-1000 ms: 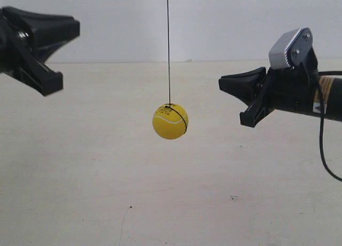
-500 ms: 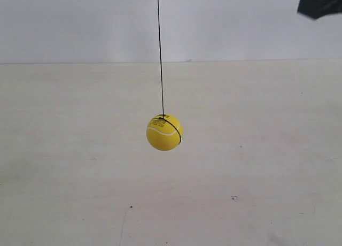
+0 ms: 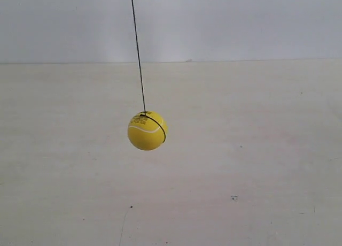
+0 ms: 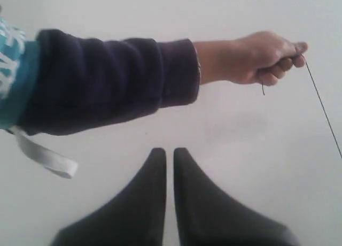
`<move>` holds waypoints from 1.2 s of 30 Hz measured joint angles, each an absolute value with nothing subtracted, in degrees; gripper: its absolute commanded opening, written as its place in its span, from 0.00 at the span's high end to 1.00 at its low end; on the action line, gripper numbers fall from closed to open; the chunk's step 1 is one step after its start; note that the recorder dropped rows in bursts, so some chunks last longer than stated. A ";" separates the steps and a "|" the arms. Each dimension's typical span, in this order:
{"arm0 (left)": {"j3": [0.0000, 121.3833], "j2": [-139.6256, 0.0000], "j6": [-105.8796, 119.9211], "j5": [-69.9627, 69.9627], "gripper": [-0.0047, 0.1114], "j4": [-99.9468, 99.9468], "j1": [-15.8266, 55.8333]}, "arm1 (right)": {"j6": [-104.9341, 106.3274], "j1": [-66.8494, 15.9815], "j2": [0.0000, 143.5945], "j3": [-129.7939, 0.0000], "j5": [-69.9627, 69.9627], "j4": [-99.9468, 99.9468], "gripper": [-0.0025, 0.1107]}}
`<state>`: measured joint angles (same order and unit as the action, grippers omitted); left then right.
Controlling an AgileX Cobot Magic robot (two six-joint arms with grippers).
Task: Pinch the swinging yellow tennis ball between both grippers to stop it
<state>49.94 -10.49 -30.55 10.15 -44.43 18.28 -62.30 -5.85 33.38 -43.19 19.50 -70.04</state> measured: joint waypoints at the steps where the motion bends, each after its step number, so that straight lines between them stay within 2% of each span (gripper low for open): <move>1: 49.94 -8.93 -30.55 10.95 0.92 -44.43 18.28 | -65.58 -5.85 31.90 -43.19 19.39 -73.34 0.98; 11: 50.07 -0.07 -30.55 22.59 0.92 -44.43 18.28 | -90.51 -5.85 18.39 -43.19 26.67 -98.09 0.98; 22: 47.40 -0.07 -26.29 28.92 0.92 -38.99 18.28 | -93.63 -5.85 8.03 -36.95 27.96 -99.71 0.98; 36: 46.57 -0.07 -26.09 34.27 0.92 -37.63 18.28 | -93.63 -5.85 7.05 -34.03 28.08 -100.05 0.98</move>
